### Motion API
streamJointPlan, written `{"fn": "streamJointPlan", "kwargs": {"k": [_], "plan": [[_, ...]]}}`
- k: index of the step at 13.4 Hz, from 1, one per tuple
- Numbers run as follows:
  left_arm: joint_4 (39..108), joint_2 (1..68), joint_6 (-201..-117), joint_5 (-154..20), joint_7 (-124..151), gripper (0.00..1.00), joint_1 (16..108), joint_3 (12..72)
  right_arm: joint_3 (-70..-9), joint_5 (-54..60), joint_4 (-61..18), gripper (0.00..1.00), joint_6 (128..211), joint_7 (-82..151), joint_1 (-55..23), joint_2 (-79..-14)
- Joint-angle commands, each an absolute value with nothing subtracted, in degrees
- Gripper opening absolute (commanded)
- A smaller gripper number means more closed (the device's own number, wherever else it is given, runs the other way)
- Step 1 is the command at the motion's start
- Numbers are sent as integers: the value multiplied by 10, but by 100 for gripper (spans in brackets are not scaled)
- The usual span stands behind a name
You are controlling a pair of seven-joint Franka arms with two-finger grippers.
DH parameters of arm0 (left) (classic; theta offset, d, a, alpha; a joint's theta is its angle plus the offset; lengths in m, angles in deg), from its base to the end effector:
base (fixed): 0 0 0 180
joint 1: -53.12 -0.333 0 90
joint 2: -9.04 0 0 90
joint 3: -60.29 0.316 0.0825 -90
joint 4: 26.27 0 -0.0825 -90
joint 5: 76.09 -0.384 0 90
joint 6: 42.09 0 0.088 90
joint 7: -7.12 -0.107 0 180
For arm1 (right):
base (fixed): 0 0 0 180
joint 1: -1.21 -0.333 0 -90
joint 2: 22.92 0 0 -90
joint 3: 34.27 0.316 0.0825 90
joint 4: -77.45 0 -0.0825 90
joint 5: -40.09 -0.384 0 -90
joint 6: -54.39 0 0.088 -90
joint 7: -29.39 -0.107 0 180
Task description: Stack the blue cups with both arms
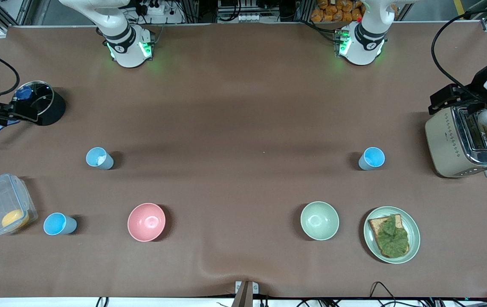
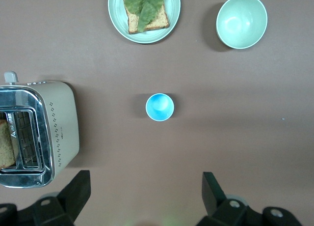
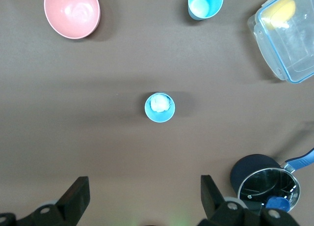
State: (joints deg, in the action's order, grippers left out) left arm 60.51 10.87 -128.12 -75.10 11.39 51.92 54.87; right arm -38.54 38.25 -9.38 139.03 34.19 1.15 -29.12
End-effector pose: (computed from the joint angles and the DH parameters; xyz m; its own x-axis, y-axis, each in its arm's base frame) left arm 0.5559 -0.0421 0.6272 0.9989 -0.0003 -0.0462 0.0004 -0.9999 0.0169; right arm 0.5742 -0.0363 0.5818 0.9896 0.0133 -0.1431 0.0082 -0.9993 -0.0361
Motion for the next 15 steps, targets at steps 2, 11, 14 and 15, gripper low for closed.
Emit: {"fn": "streamJointPlan", "kwargs": {"k": [2,11,14,15], "plan": [[622,84,-1265,-737,104,100,512,551,-391,385,-95,100,1388,349,-23,-307],[734,82,-1378,-748,104,100,503,534,-391,384,-205,100,1508,343,-48,-342],[790,82,-1434,-749,104,100,504,523,-391,396,-287,100,1598,347,-65,-344],[827,76,-1464,-749,103,100,504,521,-391,412,-296,100,1606,346,-65,-344]]}}
